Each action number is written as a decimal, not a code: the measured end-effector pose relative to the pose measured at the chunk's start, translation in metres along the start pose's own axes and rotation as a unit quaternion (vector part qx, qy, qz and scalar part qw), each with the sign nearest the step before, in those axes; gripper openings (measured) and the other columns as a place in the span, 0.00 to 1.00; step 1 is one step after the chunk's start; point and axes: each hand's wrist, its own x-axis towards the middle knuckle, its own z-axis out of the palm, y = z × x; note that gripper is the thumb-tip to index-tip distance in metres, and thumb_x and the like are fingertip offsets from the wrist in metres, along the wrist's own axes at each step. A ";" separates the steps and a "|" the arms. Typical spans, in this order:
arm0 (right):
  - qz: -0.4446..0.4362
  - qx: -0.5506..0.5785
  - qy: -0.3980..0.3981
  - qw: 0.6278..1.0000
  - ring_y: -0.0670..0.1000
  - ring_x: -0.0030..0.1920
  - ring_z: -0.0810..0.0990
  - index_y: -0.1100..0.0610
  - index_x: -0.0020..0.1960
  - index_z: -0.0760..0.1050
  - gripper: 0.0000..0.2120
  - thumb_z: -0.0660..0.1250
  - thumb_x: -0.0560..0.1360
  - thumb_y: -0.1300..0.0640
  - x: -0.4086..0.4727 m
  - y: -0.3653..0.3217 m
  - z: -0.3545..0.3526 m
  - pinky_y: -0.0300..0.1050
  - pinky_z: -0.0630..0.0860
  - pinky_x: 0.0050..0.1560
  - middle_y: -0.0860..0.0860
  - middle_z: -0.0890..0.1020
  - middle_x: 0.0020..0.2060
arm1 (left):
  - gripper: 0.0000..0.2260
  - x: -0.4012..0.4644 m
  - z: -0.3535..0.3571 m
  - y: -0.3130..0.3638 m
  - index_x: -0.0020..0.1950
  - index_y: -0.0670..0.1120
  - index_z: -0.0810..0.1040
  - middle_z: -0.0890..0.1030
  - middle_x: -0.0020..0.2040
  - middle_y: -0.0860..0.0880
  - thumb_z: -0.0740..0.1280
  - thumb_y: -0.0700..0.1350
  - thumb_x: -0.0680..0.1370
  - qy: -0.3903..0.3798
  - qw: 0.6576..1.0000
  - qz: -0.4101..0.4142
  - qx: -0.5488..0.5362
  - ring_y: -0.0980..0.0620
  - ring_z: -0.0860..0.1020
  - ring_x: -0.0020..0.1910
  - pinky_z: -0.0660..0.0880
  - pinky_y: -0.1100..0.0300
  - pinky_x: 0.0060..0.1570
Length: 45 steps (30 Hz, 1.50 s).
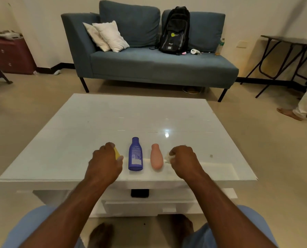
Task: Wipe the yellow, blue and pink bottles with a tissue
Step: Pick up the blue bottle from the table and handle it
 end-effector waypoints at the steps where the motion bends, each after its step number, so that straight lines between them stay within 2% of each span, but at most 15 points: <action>1: 0.002 0.040 0.016 0.999 0.55 0.60 0.84 0.58 0.64 0.83 0.14 0.67 0.79 0.65 -0.001 -0.003 0.000 0.42 0.78 0.59 0.55 0.85 0.61 | 0.23 -0.002 0.002 0.004 0.69 0.46 0.70 0.78 0.62 0.44 0.68 0.52 0.77 0.009 1.000 0.014 -0.017 0.45 0.77 0.59 0.76 0.52 0.57; 3: 0.002 0.114 0.049 0.992 0.53 0.58 0.85 0.57 0.62 0.84 0.13 0.68 0.79 0.62 0.002 -0.008 0.002 0.41 0.78 0.57 0.53 0.86 0.60 | 0.21 0.001 0.012 0.014 0.67 0.47 0.72 0.79 0.62 0.46 0.68 0.52 0.77 0.022 0.997 0.041 -0.054 0.48 0.77 0.59 0.77 0.55 0.55; 6: -0.012 0.175 0.093 0.980 0.51 0.59 0.85 0.56 0.65 0.83 0.14 0.70 0.81 0.58 0.015 -0.021 0.003 0.41 0.79 0.62 0.52 0.85 0.62 | 0.19 0.015 0.034 0.032 0.65 0.46 0.73 0.80 0.60 0.47 0.68 0.52 0.78 0.033 0.993 0.068 -0.091 0.48 0.77 0.56 0.76 0.54 0.55; 9: -0.033 0.199 0.108 0.973 0.49 0.58 0.84 0.55 0.65 0.83 0.13 0.70 0.81 0.56 0.021 -0.025 0.001 0.36 0.77 0.59 0.50 0.84 0.61 | 0.21 0.034 0.058 0.046 0.64 0.45 0.72 0.79 0.57 0.46 0.65 0.57 0.77 0.044 0.995 0.084 -0.040 0.46 0.76 0.54 0.75 0.52 0.52; 13: -0.025 0.208 0.084 0.974 0.46 0.54 0.84 0.52 0.62 0.84 0.12 0.71 0.80 0.54 0.032 -0.016 0.007 0.33 0.76 0.54 0.47 0.85 0.57 | 0.30 0.057 0.078 0.043 0.66 0.41 0.66 0.75 0.59 0.41 0.66 0.61 0.74 -0.040 0.994 -0.001 0.102 0.42 0.74 0.56 0.72 0.52 0.54; 16: -0.029 0.248 0.093 0.964 0.43 0.49 0.84 0.51 0.58 0.85 0.09 0.73 0.79 0.54 0.038 -0.013 0.006 0.28 0.76 0.48 0.46 0.86 0.53 | 0.24 0.059 0.068 0.051 0.62 0.42 0.68 0.74 0.57 0.41 0.71 0.51 0.72 -0.083 0.994 -0.059 -0.029 0.42 0.75 0.53 0.73 0.53 0.49; 19: -0.067 0.314 0.128 0.938 0.42 0.49 0.85 0.52 0.57 0.85 0.07 0.73 0.79 0.55 0.038 -0.016 0.002 0.27 0.79 0.47 0.44 0.86 0.51 | 0.19 0.042 0.058 0.069 0.60 0.46 0.69 0.73 0.54 0.47 0.72 0.45 0.72 -0.083 0.989 0.029 -0.123 0.50 0.74 0.46 0.70 0.62 0.39; 22: -0.147 0.340 0.165 0.914 0.44 0.53 0.85 0.54 0.57 0.85 0.07 0.73 0.80 0.58 0.033 -0.019 0.001 0.33 0.82 0.52 0.45 0.87 0.51 | 0.20 0.021 0.048 0.076 0.63 0.51 0.67 0.71 0.53 0.53 0.71 0.44 0.75 -0.091 0.973 0.126 -0.172 0.51 0.74 0.47 0.71 0.65 0.44; 25: -0.201 0.281 0.114 0.931 0.44 0.61 0.82 0.51 0.65 0.82 0.14 0.72 0.81 0.54 0.026 -0.020 0.007 0.42 0.81 0.63 0.45 0.86 0.60 | 0.15 0.013 0.040 0.069 0.58 0.52 0.69 0.74 0.50 0.54 0.70 0.43 0.76 -0.067 0.959 0.178 -0.208 0.54 0.76 0.45 0.75 0.65 0.43; 28: -0.207 0.270 0.066 0.938 0.43 0.66 0.80 0.49 0.71 0.79 0.17 0.68 0.83 0.50 0.018 -0.026 0.010 0.39 0.76 0.69 0.44 0.84 0.66 | 0.16 0.009 0.036 0.063 0.56 0.55 0.69 0.75 0.50 0.56 0.70 0.40 0.76 -0.048 0.955 0.194 -0.220 0.56 0.77 0.46 0.75 0.68 0.44; 31: -0.204 0.257 0.053 0.943 0.45 0.60 0.83 0.52 0.68 0.80 0.14 0.63 0.86 0.49 0.011 -0.037 0.010 0.38 0.78 0.64 0.47 0.86 0.60 | 0.17 0.005 0.035 0.060 0.56 0.55 0.68 0.75 0.50 0.55 0.70 0.40 0.75 -0.034 0.957 0.194 -0.212 0.56 0.77 0.46 0.73 0.69 0.45; 34: -0.195 0.195 0.044 0.960 0.49 0.50 0.82 0.54 0.59 0.79 0.13 0.58 0.87 0.50 0.006 -0.045 0.006 0.42 0.78 0.53 0.50 0.85 0.49 | 0.14 0.001 0.032 0.061 0.52 0.53 0.69 0.73 0.45 0.55 0.69 0.37 0.74 -0.020 0.956 0.213 -0.202 0.54 0.76 0.42 0.75 0.63 0.41; 39: -0.168 0.085 0.022 0.982 0.53 0.48 0.82 0.58 0.56 0.77 0.13 0.56 0.88 0.53 0.007 -0.051 0.003 0.48 0.78 0.52 0.54 0.84 0.48 | 0.15 -0.006 0.031 0.065 0.47 0.53 0.68 0.71 0.40 0.56 0.68 0.34 0.73 -0.019 0.955 0.226 -0.192 0.53 0.73 0.37 0.68 0.65 0.36; 42: -0.151 0.133 0.054 0.978 0.53 0.42 0.82 0.58 0.48 0.78 0.22 0.52 0.88 0.48 0.000 -0.050 0.000 0.45 0.77 0.50 0.53 0.83 0.40 | 0.16 -0.006 0.031 0.064 0.47 0.51 0.69 0.70 0.40 0.55 0.68 0.32 0.72 -0.015 0.952 0.261 -0.160 0.53 0.71 0.36 0.65 0.67 0.37; 45: -0.008 0.281 -0.031 0.959 0.53 0.45 0.83 0.59 0.44 0.78 0.24 0.53 0.88 0.46 0.008 -0.048 -0.005 0.46 0.78 0.56 0.54 0.82 0.40 | 0.16 -0.010 0.036 0.066 0.53 0.45 0.73 0.74 0.44 0.51 0.69 0.31 0.70 -0.010 0.951 0.287 -0.114 0.53 0.71 0.38 0.67 0.68 0.40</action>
